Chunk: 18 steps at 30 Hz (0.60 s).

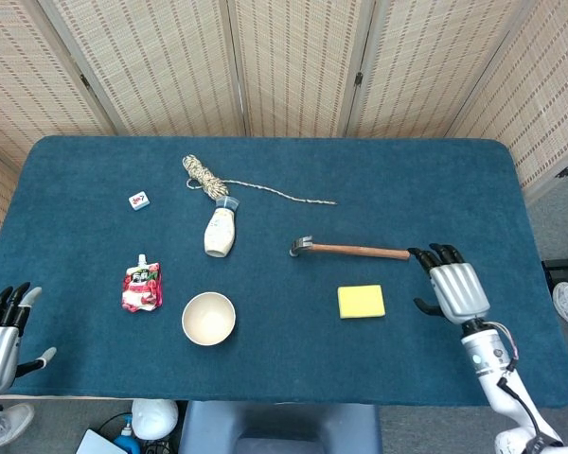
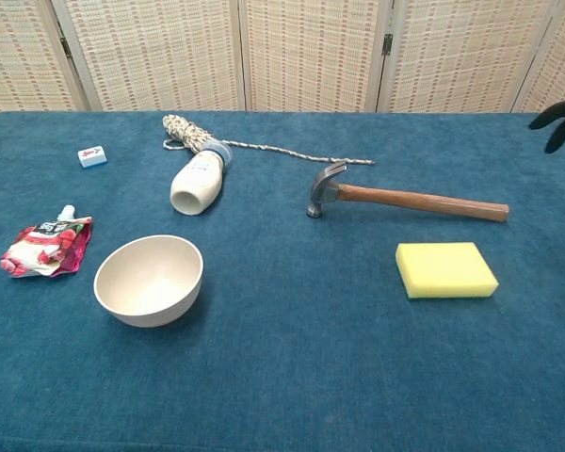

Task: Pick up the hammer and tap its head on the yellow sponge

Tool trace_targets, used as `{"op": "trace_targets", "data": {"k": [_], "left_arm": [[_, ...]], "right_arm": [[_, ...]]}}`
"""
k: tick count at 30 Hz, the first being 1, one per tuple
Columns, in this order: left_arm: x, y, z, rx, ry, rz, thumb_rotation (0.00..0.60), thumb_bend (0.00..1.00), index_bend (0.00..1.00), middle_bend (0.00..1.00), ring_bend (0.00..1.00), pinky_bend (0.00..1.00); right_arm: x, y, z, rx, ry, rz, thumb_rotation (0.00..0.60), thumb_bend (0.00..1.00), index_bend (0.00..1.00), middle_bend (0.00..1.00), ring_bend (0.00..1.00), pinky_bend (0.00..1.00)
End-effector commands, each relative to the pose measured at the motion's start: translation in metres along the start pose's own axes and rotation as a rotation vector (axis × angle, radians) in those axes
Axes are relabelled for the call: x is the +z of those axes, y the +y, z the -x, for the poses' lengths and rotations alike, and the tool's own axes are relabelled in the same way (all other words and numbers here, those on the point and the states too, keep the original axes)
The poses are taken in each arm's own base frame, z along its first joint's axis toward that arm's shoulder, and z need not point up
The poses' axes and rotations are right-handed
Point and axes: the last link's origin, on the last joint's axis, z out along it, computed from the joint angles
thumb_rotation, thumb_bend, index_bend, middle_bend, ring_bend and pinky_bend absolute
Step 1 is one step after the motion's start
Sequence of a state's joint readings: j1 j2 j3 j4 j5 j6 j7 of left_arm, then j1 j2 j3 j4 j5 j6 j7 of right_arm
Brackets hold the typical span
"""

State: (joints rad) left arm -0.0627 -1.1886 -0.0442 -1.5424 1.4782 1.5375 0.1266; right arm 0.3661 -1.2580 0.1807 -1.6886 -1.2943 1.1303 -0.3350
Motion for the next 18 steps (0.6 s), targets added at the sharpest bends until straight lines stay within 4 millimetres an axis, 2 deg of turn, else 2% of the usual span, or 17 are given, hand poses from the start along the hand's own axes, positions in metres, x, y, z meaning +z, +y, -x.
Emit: {"op": "trace_targets", "data": {"k": [1,3,8,18], "left_arm": [[-0.001,-0.002,-0.001,0.001,0.001,-0.007,0.600,0.14,0.13,0.09,0.05,0.23],[-0.001,-0.002,-0.002,0.002,0.003,-0.008,0.600,0.14,0.13,0.09,0.05,0.23],[-0.002,-0.003,-0.003,0.004,0.006,-0.009,0.600,0.14,0.14,0.09,0.05,0.23],[-0.004,-0.005,-0.004,0.008,-0.001,-0.019,0.600,0.14,0.15,0.09,0.05,0.23]], "right_arm": [[0.022,-0.014,0.004,0.010,-0.013,-0.025,0.600,0.12,0.19,0.28,0.15,0.17],[0.036,-0.022,0.007,0.016,-0.025,-0.044,0.600,0.12,0.19,0.28,0.15,0.17],[0.065,-0.040,0.013,0.023,-0.054,-0.082,0.600,0.30,0.23,0.30,0.16,0.19],[0.120,-0.070,0.028,0.022,-0.099,-0.117,0.600,0.31,0.24,0.32,0.21,0.26]]}}
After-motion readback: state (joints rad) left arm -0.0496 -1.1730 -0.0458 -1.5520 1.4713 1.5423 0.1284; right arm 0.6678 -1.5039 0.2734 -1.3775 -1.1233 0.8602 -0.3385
